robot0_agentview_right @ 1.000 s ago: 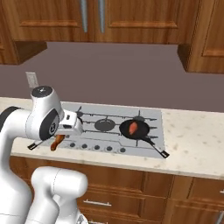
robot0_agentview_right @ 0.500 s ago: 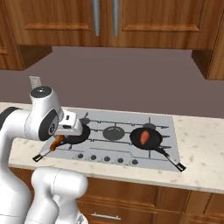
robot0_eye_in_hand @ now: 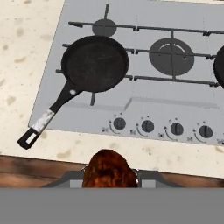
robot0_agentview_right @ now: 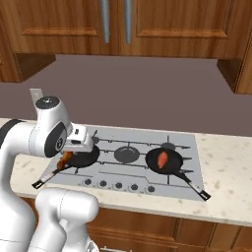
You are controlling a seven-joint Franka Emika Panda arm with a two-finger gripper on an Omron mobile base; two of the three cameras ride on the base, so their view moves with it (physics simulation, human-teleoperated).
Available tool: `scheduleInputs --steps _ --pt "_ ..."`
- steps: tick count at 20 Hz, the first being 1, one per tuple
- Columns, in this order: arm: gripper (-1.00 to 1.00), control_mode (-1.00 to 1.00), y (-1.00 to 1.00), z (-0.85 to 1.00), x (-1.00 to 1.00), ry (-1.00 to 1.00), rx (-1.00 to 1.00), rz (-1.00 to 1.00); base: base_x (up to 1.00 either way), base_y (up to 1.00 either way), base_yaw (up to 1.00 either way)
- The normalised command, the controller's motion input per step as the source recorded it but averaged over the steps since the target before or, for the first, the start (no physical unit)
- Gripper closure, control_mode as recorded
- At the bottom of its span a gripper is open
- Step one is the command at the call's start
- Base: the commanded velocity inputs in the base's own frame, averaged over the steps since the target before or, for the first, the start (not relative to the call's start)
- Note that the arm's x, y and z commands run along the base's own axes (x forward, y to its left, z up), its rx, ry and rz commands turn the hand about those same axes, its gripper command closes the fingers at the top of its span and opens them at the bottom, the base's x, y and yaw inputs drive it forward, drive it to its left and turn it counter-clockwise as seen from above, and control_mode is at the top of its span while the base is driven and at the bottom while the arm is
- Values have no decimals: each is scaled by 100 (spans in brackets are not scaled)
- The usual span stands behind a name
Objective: Place both pans onto different burners. Then place the sweet potato and the chicken drumstick on different pans.
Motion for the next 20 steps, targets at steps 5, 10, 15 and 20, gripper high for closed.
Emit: scheduleInputs --steps 5,10,15,20 --pt "100 100 0 0 0 0 0 0 1 31 0" --pt "100 -100 34 10 9 0 0 0 0 0 0" --pt "100 -100 43 8 17 -1 0 0 0 0 0" --pt "100 -100 39 0 26 0 -1 0 0 0 0"
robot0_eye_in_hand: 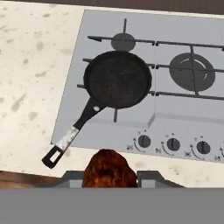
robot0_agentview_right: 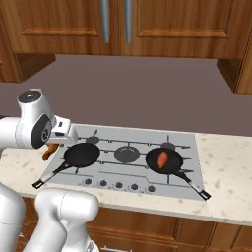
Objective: Place both pans onto different burners. Then place the sweet potato and the chicken drumstick on different pans.
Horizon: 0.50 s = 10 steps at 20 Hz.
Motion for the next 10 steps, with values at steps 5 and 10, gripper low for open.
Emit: scheduleInputs --steps 5,10 --pt "100 -100 23 0 39 0 0 0 0 0 0" --pt "100 -100 6 0 40 0 0 0 0 0 0"
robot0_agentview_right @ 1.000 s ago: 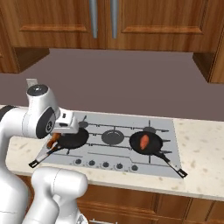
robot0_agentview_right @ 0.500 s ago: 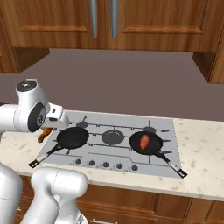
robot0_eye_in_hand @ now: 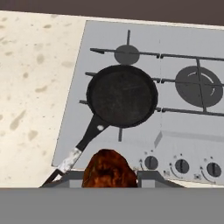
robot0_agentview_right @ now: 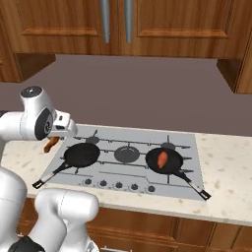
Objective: Place both pans onto different burners. Then place the sweet potato and the chicken drumstick on different pans.
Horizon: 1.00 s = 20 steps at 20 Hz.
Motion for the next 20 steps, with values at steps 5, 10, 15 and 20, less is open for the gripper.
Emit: scheduleInputs --steps 5,10,15,20 --pt "100 -100 0 0 35 0 0 0 0 0 0" --pt "100 -100 1 -4 36 0 0 0 0 0 0" --pt "100 -100 0 -14 25 0 0 0 0 0 0" --pt "100 -100 0 -29 19 0 0 0 0 0 0"
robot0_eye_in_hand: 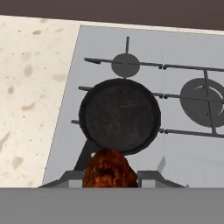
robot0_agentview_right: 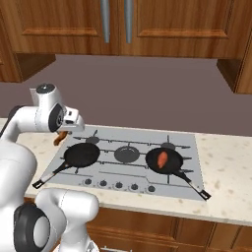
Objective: Place both pans onto different burners. Then place the sweet potato and the chicken drumstick on different pans.
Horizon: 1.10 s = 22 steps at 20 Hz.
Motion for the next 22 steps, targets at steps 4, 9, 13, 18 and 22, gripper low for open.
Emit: scheduleInputs --steps 4,9,13,18,22 --pt "100 -100 0 -32 21 0 0 0 0 0 0" --pt "100 -100 0 -26 22 0 0 0 0 0 0" --pt "100 -100 0 -28 14 0 0 0 0 0 0" --pt "100 -100 0 -24 6 2 0 0 0 0 0" --pt "100 -100 0 -25 8 3 0 0 0 0 0"
